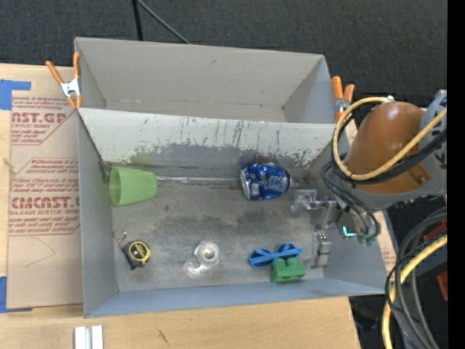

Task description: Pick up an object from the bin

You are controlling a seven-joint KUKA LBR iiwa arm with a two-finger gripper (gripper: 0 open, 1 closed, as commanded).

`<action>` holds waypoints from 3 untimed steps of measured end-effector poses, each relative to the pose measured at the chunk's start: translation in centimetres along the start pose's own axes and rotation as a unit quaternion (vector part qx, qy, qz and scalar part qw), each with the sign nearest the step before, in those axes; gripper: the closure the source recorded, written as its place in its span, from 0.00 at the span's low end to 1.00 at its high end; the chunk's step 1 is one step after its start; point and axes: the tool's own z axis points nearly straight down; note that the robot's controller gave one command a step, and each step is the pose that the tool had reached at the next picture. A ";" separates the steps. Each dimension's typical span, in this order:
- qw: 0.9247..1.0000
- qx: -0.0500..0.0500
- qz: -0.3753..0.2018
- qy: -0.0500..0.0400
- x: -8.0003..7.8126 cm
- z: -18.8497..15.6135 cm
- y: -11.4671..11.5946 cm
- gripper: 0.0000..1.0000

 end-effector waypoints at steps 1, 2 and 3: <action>1.000 0.000 0.029 -0.005 0.9 9.3 1.1 0.00; 0.999 -0.001 0.033 -0.005 0.7 6.1 3.6 0.00; 0.995 -0.001 0.097 -0.003 1.2 6.3 4.0 0.00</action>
Offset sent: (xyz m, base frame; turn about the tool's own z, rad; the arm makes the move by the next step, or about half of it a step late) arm -0.0115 0.0099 -0.0926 0.0574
